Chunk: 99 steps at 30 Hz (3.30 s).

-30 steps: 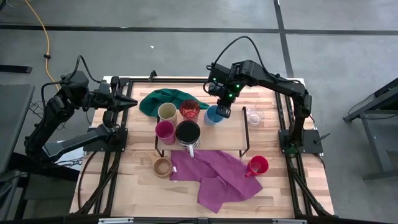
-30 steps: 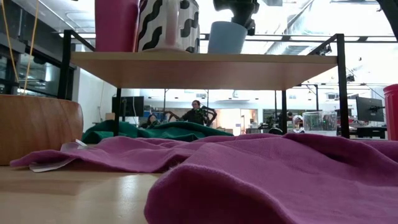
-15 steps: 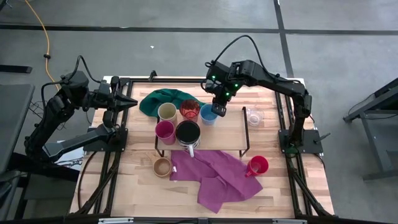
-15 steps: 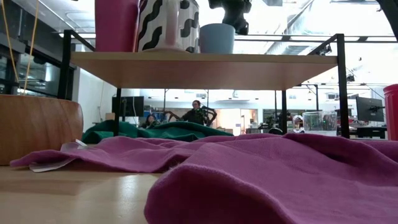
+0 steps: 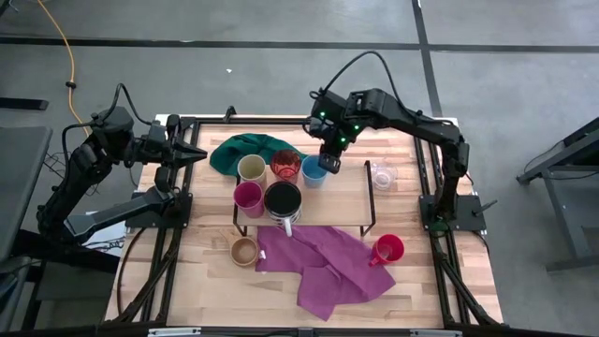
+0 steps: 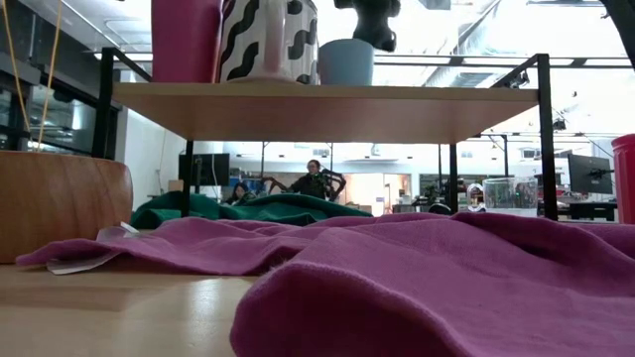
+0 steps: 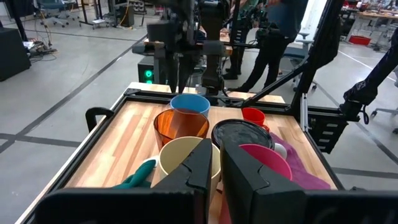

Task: Stack small to large cups/mugs on shelf
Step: Put the blue cup on the shelf, then put the red mug on the shelf

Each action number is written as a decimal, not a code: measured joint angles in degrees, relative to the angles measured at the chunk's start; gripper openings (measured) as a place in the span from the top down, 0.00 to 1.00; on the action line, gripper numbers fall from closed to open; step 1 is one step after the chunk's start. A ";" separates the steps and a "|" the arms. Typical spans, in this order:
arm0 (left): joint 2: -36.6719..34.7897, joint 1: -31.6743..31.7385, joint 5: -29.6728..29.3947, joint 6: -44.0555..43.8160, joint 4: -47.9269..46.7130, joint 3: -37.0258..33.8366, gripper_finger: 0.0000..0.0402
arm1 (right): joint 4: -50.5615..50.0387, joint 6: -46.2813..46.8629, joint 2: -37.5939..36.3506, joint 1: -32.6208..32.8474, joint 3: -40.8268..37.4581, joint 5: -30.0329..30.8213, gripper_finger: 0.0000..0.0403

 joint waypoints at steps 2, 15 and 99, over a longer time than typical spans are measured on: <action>0.01 0.00 -0.01 0.12 0.00 -0.02 0.94 | 0.08 -0.20 0.00 -0.35 2.14 0.55 0.86; 0.02 0.01 0.40 0.14 -1.06 0.00 0.94 | 4.22 0.95 -15.52 -1.20 5.48 -3.23 0.86; 0.02 0.01 -2.73 -3.59 -1.60 0.00 0.94 | 20.02 108.41 -47.79 62.54 -75.08 14.71 0.85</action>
